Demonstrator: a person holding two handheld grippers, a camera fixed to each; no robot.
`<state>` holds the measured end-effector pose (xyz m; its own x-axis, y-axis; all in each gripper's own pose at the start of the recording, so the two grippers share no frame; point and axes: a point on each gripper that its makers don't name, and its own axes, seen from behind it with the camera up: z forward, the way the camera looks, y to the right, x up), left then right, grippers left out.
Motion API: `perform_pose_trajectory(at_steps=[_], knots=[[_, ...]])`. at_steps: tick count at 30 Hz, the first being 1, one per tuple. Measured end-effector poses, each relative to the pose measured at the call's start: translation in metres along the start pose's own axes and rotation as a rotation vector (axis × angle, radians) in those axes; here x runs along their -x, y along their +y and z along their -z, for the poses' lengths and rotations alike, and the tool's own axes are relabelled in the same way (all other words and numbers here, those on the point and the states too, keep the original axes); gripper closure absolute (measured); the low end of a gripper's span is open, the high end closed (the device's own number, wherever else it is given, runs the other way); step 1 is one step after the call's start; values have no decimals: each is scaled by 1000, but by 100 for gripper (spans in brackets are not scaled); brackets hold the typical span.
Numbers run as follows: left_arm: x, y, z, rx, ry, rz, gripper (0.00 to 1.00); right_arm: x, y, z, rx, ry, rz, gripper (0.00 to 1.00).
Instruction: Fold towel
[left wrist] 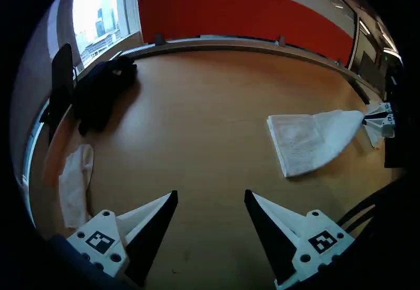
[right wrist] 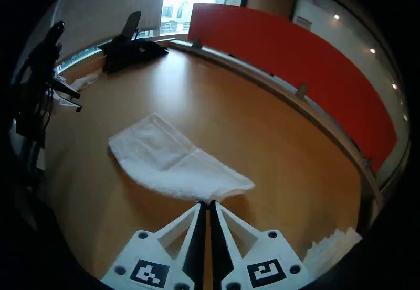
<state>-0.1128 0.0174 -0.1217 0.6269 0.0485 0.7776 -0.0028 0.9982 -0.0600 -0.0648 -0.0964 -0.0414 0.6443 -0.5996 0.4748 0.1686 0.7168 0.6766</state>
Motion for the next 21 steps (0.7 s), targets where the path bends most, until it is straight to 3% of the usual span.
perform_pose_trajectory(at_steps=[12, 21], knots=[[-3, 2, 3, 2, 8, -4, 6, -36, 18, 27, 42, 55, 61, 95], [-4, 2, 4, 1, 13, 0, 6, -38, 12, 25, 27, 57, 71, 95]])
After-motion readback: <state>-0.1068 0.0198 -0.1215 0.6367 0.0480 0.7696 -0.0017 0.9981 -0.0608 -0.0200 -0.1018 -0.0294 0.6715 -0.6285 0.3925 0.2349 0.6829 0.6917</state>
